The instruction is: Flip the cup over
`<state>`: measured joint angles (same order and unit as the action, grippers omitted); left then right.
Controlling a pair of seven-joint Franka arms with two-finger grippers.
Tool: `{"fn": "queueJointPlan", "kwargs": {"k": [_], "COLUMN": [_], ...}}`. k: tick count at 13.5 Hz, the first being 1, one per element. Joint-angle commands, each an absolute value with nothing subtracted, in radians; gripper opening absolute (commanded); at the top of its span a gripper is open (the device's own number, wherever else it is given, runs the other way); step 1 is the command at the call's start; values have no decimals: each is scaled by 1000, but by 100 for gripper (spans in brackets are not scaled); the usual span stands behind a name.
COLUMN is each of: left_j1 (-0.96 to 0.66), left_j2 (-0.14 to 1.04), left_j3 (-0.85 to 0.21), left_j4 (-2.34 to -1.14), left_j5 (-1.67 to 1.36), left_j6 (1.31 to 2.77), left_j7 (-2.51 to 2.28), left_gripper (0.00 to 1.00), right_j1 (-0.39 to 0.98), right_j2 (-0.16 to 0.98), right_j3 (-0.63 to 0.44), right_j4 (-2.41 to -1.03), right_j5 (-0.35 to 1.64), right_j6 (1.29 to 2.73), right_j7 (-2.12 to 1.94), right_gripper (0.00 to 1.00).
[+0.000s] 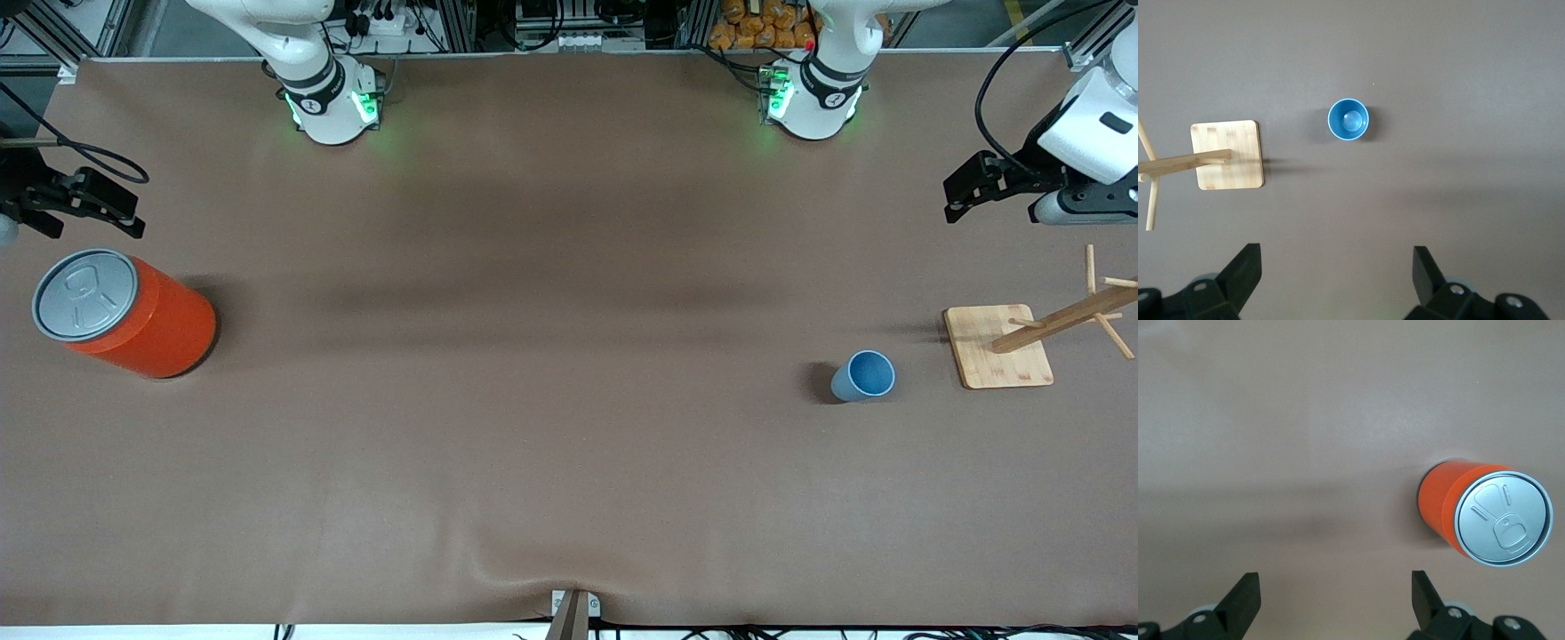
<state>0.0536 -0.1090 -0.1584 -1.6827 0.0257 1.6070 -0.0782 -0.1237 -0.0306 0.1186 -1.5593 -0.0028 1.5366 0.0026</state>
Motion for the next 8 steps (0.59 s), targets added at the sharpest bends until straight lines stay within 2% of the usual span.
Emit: {"fn": "queueJointPlan", "kwargs": {"k": [1, 5, 8], "left_j1": [58, 58, 58], "left_j2": [-114, -87, -87], "left_j3": [-161, -161, -161], "left_j4": [-1652, -1606, -1605], "left_j5": [11, 12, 11], "left_j6": [1583, 1540, 1539], "left_j7": [-60, -61, -61], "left_gripper": [100, 100, 100], "right_j1": [-133, -140, -164], "right_j2": [-21, -20, -21], "right_j3": [126, 126, 120], "right_j4": [-1540, -1542, -1539], "right_j5": [-2, -2, -2], "right_j6": [1517, 1514, 1460], "right_j7": [2, 0, 0], "right_gripper": [100, 100, 100]}}
